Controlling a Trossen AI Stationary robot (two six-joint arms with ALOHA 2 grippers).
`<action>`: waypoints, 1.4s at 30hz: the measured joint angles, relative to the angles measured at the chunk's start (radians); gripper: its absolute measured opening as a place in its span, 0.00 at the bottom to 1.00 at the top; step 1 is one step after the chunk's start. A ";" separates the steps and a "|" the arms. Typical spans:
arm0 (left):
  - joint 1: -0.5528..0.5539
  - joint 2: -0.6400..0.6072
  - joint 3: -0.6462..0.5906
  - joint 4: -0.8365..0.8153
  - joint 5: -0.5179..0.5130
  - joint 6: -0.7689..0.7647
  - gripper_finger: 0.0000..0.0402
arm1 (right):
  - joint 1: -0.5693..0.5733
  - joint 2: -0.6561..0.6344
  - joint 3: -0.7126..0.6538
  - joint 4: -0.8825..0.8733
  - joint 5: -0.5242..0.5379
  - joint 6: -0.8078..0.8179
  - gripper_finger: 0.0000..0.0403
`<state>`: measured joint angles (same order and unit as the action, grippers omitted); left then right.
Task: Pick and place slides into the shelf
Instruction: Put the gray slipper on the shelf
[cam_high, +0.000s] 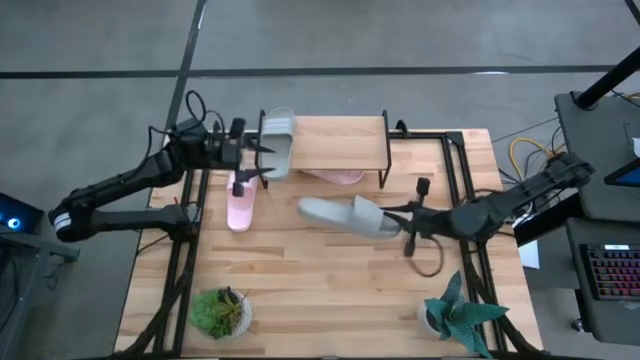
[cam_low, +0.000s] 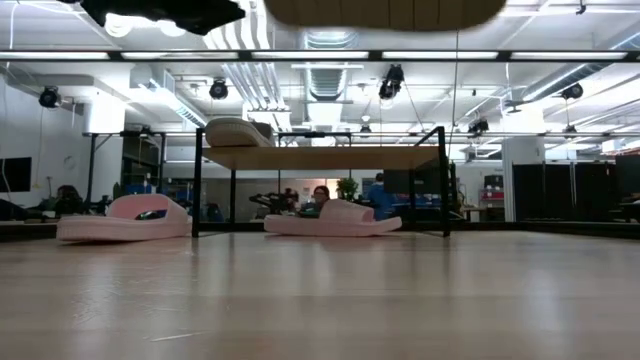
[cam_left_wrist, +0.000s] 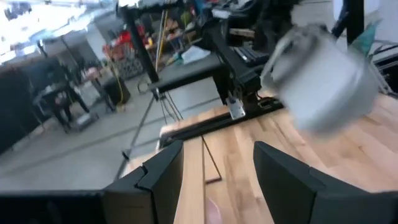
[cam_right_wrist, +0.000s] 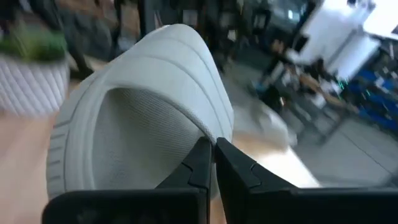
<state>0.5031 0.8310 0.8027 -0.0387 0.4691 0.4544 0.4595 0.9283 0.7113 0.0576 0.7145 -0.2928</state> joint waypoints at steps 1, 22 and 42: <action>-0.005 0.000 -0.016 0.026 0.002 0.012 0.45 | -0.002 -0.014 0.000 0.026 -0.015 -0.016 0.02; -0.086 0.179 -0.129 0.530 0.120 -0.049 0.69 | -0.047 -0.044 0.000 0.088 -0.033 -0.082 0.02; -0.200 0.343 -0.079 0.713 0.119 0.009 0.77 | -0.100 -0.042 0.000 0.079 -0.034 -0.085 0.02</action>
<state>0.3036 1.1736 0.7237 0.6740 0.5880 0.4635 0.3595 0.8860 0.7109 0.1362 0.6804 -0.3782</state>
